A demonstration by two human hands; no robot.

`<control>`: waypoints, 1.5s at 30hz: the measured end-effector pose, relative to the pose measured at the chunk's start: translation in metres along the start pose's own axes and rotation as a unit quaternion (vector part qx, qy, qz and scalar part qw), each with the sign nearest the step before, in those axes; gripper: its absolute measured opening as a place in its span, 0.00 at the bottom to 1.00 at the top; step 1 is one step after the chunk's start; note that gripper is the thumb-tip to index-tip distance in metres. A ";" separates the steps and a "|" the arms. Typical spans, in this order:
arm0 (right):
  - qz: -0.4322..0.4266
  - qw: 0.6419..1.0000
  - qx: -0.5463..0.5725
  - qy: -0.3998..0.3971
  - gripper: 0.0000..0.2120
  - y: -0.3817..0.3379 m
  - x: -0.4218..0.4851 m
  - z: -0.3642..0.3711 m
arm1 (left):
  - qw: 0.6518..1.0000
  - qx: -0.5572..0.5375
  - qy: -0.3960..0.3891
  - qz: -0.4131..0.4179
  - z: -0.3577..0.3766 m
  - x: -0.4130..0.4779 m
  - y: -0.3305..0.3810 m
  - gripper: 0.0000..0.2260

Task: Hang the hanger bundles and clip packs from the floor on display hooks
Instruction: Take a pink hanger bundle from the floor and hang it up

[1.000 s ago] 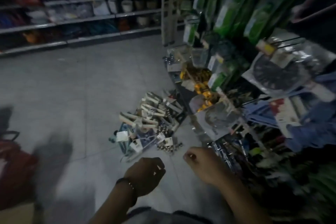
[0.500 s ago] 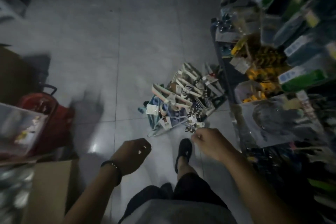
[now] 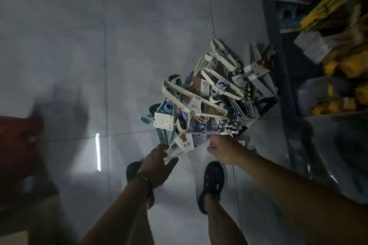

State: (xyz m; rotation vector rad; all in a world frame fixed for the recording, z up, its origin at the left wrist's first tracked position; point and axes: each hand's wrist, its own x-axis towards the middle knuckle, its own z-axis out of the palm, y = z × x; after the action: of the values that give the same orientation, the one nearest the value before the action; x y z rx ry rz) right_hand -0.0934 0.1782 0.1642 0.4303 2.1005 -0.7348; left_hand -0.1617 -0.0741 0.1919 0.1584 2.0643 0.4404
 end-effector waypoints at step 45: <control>-0.231 0.958 -0.085 0.145 0.16 0.057 0.204 -0.001 | 0.999 -0.034 -0.020 0.032 0.127 0.299 -0.090 0.15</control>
State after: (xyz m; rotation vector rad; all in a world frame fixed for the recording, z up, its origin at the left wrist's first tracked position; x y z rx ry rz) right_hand -0.1816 0.2308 -0.0210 -0.0611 2.5594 -0.7772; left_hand -0.1997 -0.0405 -0.1415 0.1915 2.0075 0.5411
